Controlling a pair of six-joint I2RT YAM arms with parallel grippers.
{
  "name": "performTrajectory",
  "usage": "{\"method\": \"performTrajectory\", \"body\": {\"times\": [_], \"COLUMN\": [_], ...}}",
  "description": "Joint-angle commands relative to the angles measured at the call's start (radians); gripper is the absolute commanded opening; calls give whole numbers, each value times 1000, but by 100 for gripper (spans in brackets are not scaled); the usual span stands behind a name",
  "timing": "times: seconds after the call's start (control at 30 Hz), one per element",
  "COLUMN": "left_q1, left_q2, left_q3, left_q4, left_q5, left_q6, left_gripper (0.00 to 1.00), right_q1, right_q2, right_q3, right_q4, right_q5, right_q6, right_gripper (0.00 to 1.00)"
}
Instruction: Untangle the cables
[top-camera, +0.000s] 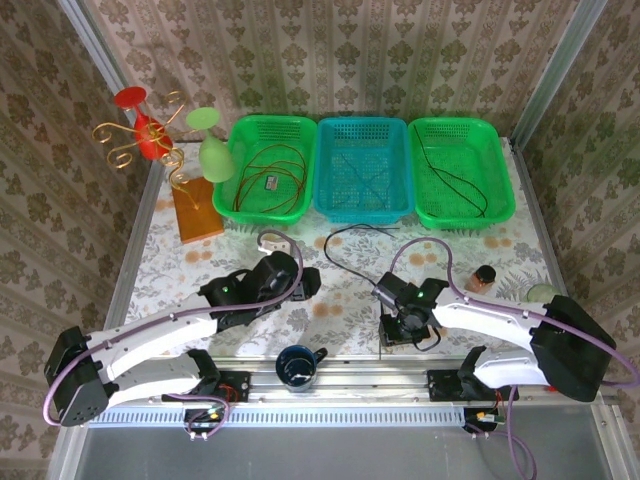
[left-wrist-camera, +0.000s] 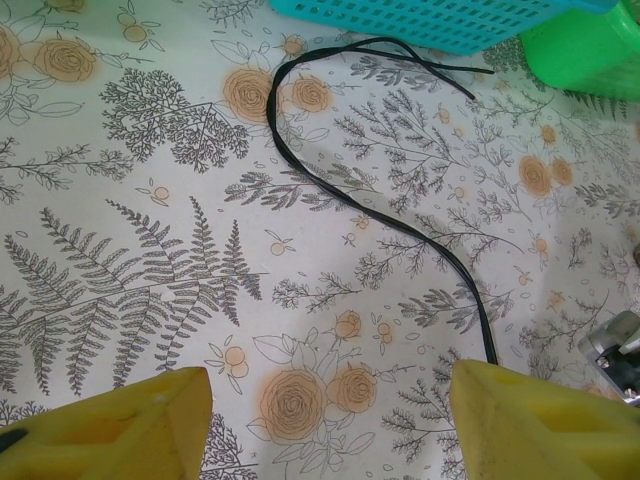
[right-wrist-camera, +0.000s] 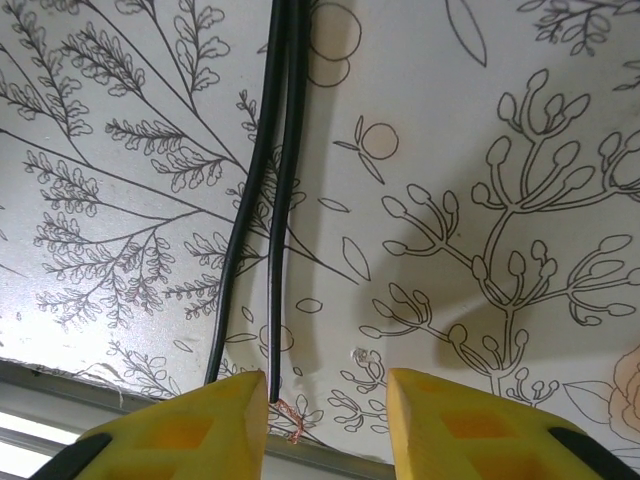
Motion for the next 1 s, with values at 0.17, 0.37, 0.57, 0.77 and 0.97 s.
{"method": "performTrajectory", "body": {"times": [0.17,0.37,0.57,0.77,0.97], "left_q1": [-3,-2,-2,-1,4], "left_q2": [-30,-40,-36,-38,-114], "left_q3": [-20,-37,-35,-30,-50], "left_q4": [18,32,27,17,-36], "left_q5": [-26,-29,-22,-21,-11], "left_q6": [-2,-12,-14,-12,-23], "left_gripper": [65,65,65,66,68], "right_q1": [7,8,12,64,137], "right_q2": [11,49,115,193,310], "right_q3": [15,24,58,66,159], "right_q4": [9,47,-42,0,-77], "right_q5": [-24,-44,61,79,173], "right_q6": [1,-10,-28,32,34], "right_gripper": [39,42,36,30,29]}}
